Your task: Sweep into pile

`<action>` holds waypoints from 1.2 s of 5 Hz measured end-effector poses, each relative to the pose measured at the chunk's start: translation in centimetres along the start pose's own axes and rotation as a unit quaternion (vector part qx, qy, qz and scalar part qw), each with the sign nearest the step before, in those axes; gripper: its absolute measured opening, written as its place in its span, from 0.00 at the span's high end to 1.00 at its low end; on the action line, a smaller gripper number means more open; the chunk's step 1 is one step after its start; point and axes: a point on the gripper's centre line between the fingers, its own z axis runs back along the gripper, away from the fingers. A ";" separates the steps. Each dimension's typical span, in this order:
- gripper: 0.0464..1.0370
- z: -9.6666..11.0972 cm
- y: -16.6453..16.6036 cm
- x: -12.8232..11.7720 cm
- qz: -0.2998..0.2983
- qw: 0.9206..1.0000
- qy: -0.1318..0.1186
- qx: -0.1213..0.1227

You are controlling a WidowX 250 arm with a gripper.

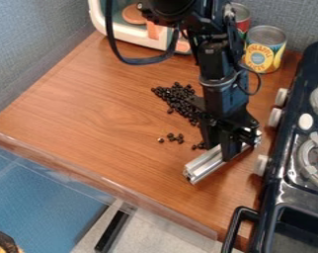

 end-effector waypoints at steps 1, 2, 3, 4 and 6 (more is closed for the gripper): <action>0.72 -0.4 0.3 0.0 0.000 1.000 -0.012 0.008; 0.72 -0.6 0.5 0.0 -0.002 1.000 -0.021 0.013; 0.72 -0.7 1.2 -0.1 0.000 0.999 -0.025 0.021; 0.72 -0.5 2.8 -0.3 0.012 0.999 -0.036 0.029; 0.72 0.2 5.6 -0.7 0.034 0.998 -0.048 0.040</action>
